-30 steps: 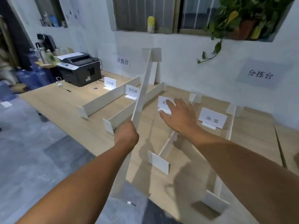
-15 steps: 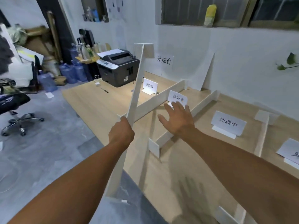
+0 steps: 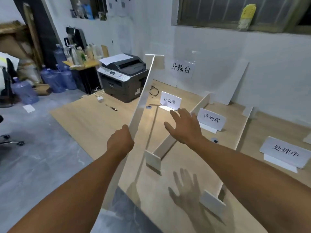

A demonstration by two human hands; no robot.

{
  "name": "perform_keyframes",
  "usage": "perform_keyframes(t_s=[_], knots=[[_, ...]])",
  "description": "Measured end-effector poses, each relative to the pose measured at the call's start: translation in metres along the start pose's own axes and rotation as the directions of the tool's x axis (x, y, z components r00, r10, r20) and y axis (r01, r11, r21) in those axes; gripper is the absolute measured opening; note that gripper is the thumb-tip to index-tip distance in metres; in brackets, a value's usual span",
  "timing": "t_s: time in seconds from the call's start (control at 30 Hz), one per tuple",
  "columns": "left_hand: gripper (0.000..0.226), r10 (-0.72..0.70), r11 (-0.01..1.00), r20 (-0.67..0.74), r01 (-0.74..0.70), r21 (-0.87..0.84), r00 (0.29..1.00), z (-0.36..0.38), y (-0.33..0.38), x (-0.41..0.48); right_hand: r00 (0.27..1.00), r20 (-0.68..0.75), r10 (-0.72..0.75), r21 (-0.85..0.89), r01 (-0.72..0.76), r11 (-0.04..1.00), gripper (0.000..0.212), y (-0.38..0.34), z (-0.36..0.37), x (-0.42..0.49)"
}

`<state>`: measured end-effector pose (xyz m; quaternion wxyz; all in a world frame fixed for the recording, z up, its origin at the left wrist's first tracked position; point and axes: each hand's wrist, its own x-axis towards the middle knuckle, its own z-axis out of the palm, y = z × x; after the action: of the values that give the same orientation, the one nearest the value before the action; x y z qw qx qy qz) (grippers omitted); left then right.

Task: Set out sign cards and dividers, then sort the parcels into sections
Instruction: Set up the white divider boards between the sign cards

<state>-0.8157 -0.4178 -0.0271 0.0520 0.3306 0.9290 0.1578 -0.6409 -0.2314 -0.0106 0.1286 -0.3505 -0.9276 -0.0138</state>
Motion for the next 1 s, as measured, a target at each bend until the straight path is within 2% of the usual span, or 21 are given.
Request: perform_keyframes(t_s=[0.17, 0.3, 0.5, 0.63, 1.0], knots=[[0.018, 0.084, 0.996, 0.066, -0.086, 0.029, 0.994, -0.017, -0.039, 0.093, 0.989, 0.017, 0.149, -0.026, -0.149, 0.988, 0.070, -0.045, 0.012, 0.063], [0.020, 0.144, 0.988, 0.120, -0.148, 0.033, 0.982, -0.019, -0.046, 0.169, 0.978, 0.016, 0.206, -0.009, -0.206, 0.979, 0.071, -0.066, 0.024, 0.110], [0.021, 0.213, 0.976, 0.178, -0.216, 0.000, 0.961, 0.027, -0.042, 0.279, 0.953, 0.044, 0.299, 0.011, -0.300, 0.954, 0.069, -0.066, 0.084, 0.185], [0.022, 0.235, 0.970, 0.228, -0.242, 0.003, 0.945, 0.054, -0.034, 0.340, 0.924, 0.121, 0.361, 0.021, -0.367, 0.930, 0.069, -0.060, 0.118, 0.224], [0.031, 0.278, 0.953, 0.389, -0.302, 0.000, 0.878, 0.121, -0.015, 0.464, 0.863, 0.192, 0.467, -0.060, -0.465, 0.883, 0.070, -0.046, 0.161, 0.307]])
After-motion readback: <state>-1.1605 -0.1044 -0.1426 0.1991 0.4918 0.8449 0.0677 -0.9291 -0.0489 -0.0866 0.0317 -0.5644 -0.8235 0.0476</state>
